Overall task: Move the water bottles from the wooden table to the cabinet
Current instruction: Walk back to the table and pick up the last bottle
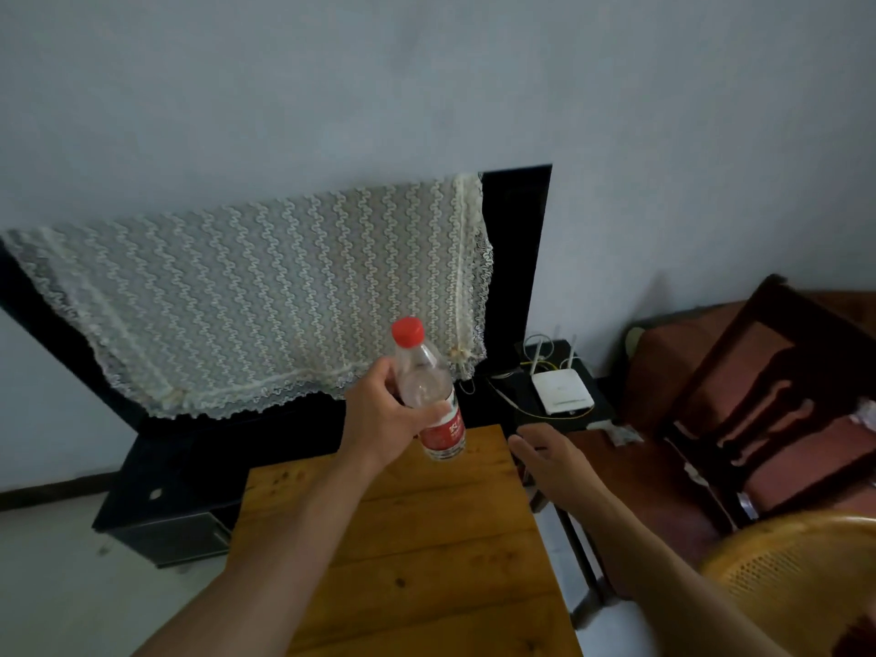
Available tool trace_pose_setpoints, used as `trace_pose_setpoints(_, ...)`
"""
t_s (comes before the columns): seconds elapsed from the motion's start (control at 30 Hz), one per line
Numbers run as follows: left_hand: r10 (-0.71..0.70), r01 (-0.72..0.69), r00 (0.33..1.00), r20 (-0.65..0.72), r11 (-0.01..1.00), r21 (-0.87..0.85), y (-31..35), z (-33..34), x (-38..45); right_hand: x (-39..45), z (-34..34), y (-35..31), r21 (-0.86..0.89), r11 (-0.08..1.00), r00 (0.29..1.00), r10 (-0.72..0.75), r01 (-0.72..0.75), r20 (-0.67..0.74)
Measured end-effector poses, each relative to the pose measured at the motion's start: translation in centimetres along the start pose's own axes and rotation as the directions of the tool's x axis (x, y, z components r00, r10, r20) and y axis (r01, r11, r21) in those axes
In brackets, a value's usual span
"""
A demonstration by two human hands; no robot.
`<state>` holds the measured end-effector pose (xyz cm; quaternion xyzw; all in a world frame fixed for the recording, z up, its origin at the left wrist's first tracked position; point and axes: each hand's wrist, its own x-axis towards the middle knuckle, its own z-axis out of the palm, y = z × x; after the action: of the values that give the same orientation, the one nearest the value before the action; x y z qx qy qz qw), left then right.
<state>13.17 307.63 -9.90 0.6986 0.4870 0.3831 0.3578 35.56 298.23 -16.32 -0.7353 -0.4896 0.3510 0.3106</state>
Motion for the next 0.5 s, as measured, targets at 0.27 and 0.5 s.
trace_pose_setpoints(0.27, 0.062, -0.059, 0.997, 0.048, 0.997, -0.056, 1.8, -3.0, -6.0, -9.3, 2.3, -2.9, 0.327, 0.941, 0.993, 0.11, -0.089, -0.047)
trace_pose_setpoints(0.5, 0.052, -0.046, 0.997, 0.053, 0.993, -0.11, 3.6, -3.8, -9.8, -13.1, 1.5, -3.8, 0.569, 0.805, 0.984, 0.169, -0.165, 0.046)
